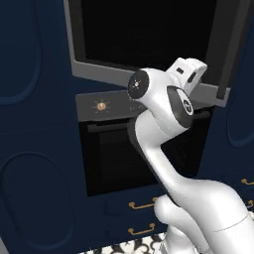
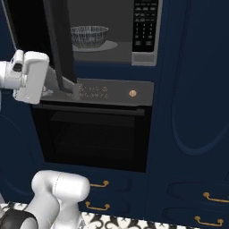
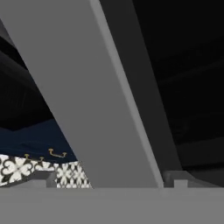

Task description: Pick the lemon wedge from the sink and place it in the bowl. Then pick the bowl and place it in the microwave. Then close the microwave door and press the start button.

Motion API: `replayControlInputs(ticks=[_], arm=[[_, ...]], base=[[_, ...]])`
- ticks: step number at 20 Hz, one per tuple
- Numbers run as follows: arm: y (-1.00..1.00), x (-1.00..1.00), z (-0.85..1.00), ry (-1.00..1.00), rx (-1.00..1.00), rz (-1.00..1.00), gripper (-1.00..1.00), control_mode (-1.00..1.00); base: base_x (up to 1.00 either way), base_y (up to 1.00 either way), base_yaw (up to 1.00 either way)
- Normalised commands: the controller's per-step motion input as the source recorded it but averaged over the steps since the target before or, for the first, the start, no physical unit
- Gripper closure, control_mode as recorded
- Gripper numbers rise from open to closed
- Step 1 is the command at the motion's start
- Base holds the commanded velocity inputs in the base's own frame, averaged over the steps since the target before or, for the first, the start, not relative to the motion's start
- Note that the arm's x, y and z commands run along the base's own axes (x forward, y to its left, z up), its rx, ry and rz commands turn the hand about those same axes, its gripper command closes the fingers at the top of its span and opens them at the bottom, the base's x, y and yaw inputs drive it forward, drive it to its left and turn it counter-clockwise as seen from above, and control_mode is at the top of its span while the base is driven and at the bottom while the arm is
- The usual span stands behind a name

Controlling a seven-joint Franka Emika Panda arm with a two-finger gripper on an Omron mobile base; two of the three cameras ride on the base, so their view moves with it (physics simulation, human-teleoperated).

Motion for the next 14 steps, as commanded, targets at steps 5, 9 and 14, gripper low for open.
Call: replayControlInputs(ticks=[5,9,14], arm=[[-0.85,0.99,0.0,0.0,0.0,0.45,-1.0,-1.0],[-0.66,1.0,0.0,0.0,0.0,0.45,-1.0,-1.0],[-0.39,1.0,0.02,0.0,0.0,0.45,-1.0,-1.0]], base=[[0.0,0.0,0.0],[0.0,0.0,0.0],[0.0,0.0,0.0]])
